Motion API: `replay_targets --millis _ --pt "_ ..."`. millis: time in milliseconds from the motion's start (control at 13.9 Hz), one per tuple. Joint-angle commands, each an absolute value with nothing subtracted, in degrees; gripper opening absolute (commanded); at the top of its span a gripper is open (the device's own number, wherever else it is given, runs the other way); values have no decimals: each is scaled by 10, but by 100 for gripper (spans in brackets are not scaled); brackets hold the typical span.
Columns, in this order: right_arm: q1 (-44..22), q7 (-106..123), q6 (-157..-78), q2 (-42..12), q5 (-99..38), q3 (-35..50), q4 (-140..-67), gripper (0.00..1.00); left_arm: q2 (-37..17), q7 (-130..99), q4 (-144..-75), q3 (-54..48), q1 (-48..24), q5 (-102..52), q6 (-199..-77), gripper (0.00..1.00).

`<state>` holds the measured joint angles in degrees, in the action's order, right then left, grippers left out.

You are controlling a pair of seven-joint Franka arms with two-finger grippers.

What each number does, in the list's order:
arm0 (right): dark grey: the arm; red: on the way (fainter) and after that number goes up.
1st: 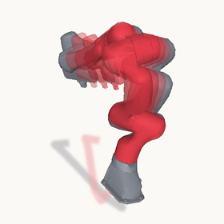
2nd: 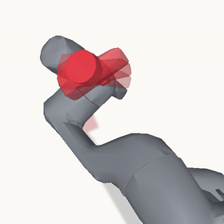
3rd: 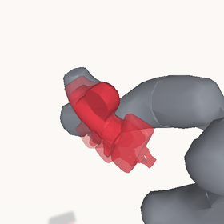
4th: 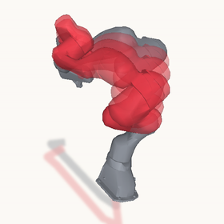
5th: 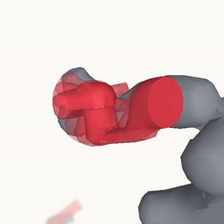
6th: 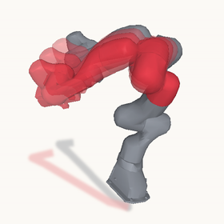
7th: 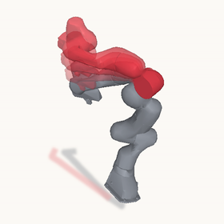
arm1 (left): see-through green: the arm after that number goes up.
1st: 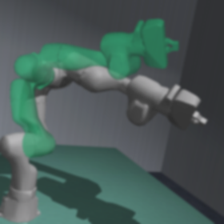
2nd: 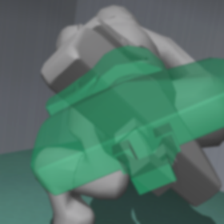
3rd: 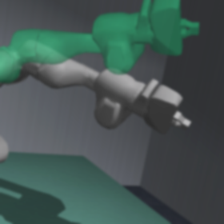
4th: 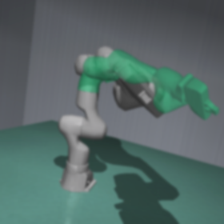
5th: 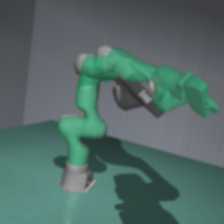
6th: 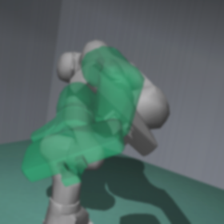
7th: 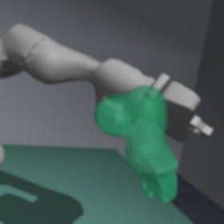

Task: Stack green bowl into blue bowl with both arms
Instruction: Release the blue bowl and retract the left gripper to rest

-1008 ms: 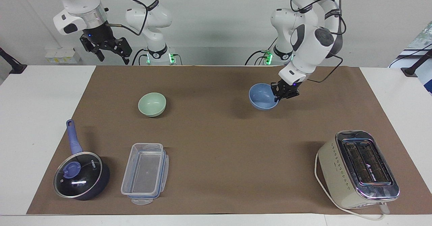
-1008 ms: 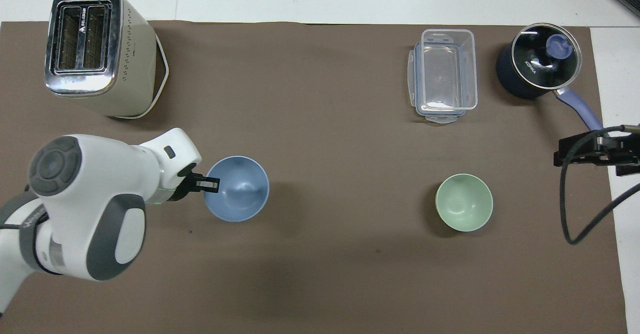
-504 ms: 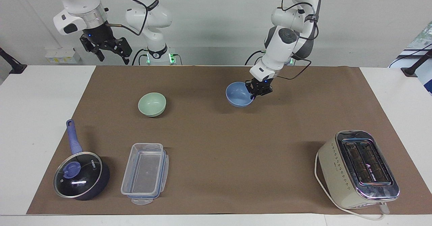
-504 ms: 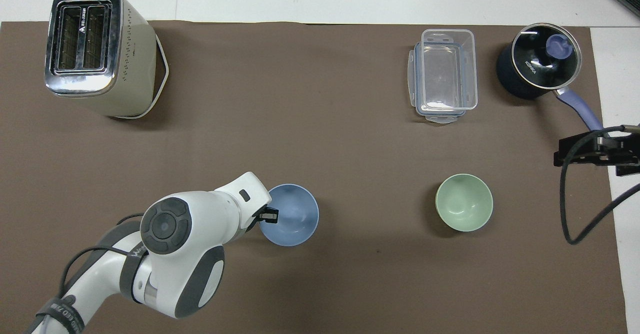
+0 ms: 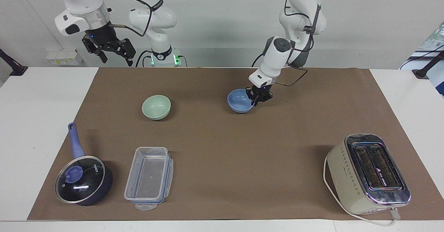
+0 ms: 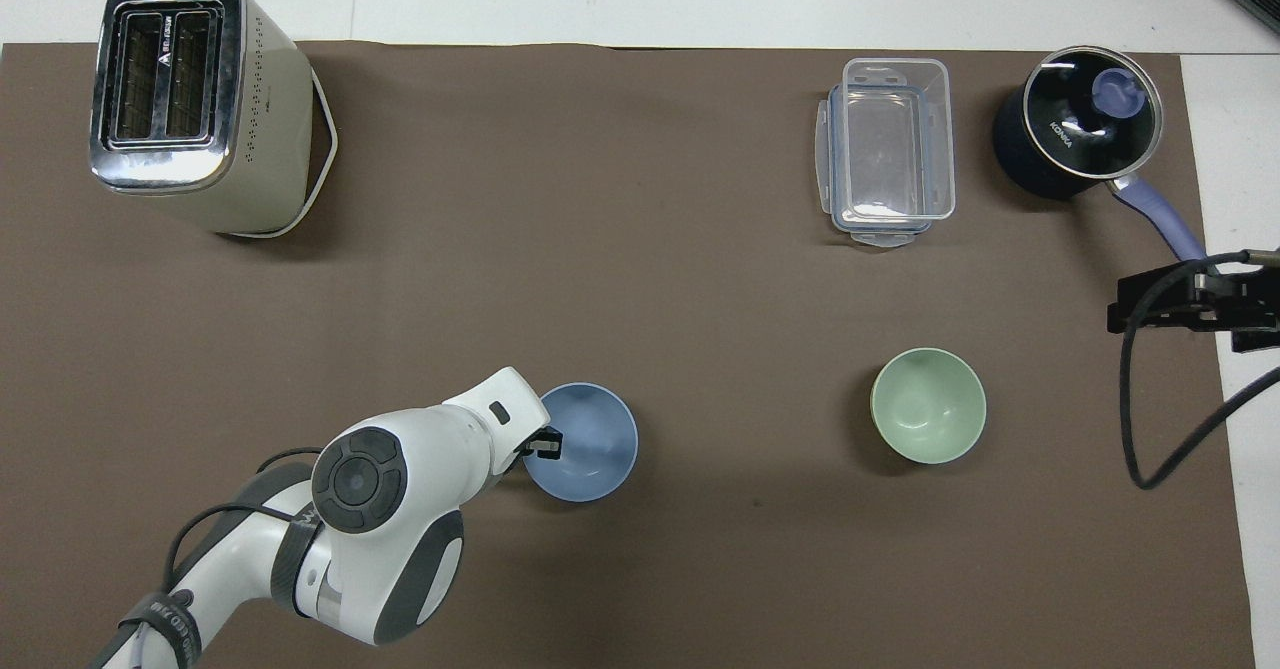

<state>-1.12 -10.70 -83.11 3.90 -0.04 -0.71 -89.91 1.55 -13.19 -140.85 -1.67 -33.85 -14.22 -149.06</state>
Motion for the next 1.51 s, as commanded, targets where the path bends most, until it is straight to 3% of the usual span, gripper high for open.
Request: replay_targets --millis 0,432,1008,1440 --pt "-4 -98 -839 51 -9 -5 -913 100 29 -132 -1412 -6 -345 -149 -1493 100" --pt "-4 -98 -853 51 -9 -5 -918 100 32 -115 -1288 -4 -260 -123 -1289 100" --pt "-4 -64 -865 54 -10 -5 -924 100 28 41 -1174 -4 -85 -64 -1150 100" --pt "-5 -62 -924 74 -16 -4 -989 100 3 112 -1039 -4 -15 -5 -1016 100"
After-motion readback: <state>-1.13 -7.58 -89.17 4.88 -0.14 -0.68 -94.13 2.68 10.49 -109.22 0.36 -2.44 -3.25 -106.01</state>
